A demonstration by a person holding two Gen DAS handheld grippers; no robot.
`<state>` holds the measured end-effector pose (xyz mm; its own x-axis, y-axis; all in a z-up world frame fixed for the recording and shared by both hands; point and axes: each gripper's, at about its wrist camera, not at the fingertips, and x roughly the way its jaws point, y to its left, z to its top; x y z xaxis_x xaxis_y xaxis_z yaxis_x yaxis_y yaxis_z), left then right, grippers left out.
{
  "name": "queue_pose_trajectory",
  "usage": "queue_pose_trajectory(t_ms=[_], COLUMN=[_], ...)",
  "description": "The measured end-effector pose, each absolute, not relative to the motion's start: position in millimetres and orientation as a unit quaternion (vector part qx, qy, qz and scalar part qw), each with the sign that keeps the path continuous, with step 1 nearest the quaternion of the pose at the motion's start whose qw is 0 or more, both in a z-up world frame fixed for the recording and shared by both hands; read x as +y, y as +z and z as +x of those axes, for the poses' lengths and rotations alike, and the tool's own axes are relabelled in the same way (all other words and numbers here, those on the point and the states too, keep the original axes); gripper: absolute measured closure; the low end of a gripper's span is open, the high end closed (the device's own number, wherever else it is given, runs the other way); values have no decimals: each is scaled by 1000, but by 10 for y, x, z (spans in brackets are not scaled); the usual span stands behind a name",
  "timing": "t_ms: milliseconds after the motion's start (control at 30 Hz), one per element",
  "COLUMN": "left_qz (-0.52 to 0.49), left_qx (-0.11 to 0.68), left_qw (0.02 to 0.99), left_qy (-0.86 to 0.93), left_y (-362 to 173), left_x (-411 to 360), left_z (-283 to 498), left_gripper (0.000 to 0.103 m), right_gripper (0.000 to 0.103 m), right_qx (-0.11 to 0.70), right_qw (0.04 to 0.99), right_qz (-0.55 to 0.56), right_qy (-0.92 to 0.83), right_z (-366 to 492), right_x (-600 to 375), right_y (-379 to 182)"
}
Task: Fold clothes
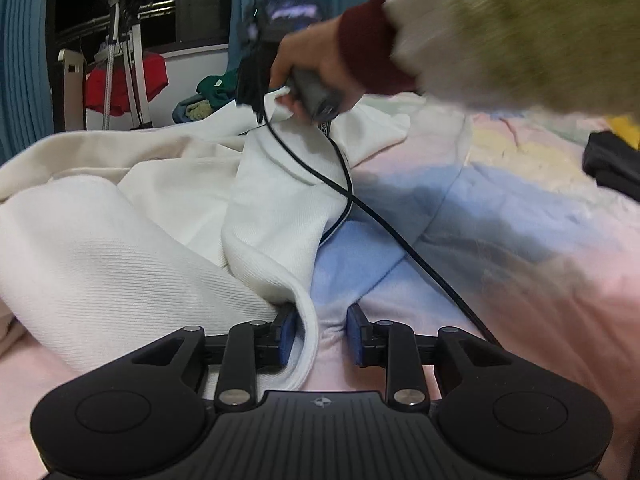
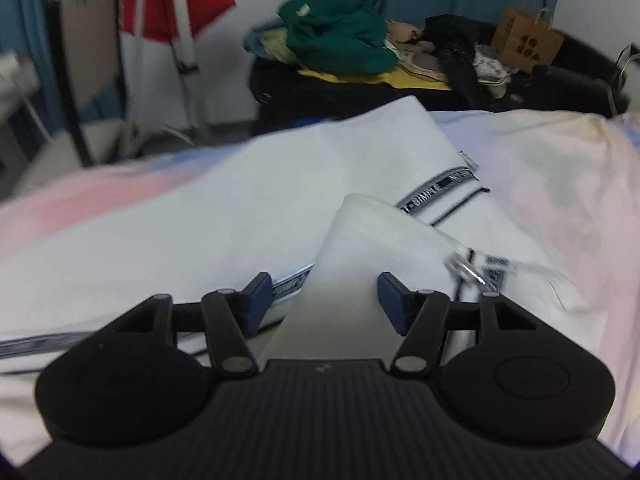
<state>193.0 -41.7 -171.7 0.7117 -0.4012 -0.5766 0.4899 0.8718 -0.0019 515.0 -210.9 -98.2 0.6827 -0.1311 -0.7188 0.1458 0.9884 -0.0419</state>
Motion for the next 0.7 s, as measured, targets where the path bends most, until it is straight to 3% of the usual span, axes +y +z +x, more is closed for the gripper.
queue_pose_trajectory(t_ms=[67, 133, 167, 200, 433, 700], left_qz=[60, 53, 51, 49, 58, 82], left_qx=[295, 296, 296, 296, 290, 280], left_qw=[921, 920, 920, 920, 923, 925], left_qy=[-247, -251, -253, -254, -248, -243], left_y=[-1738, -1743, -1741, -1736, -1685, -1571], left_x=[-394, -384, -382, -378, -373, -357], left_z=[1988, 2029, 2036, 2037, 1983, 1842], left_gripper=[75, 75, 75, 75, 80, 83], right_gripper=[44, 60, 79, 91, 96, 97], right_qx=[384, 370, 366, 362, 279, 143], right_qw=[917, 921, 922, 923, 945, 950], right_qz=[-20, -24, -23, -22, 46, 194], right_qy=[-103, -121, -126, -132, -167, -199], right_z=[5227, 5173, 5134, 5095, 4310, 2601], right_x=[-2058, -2076, -2095, -2114, -2623, -3547], right_y=[-1098, -1117, -1111, -1105, -612, 46])
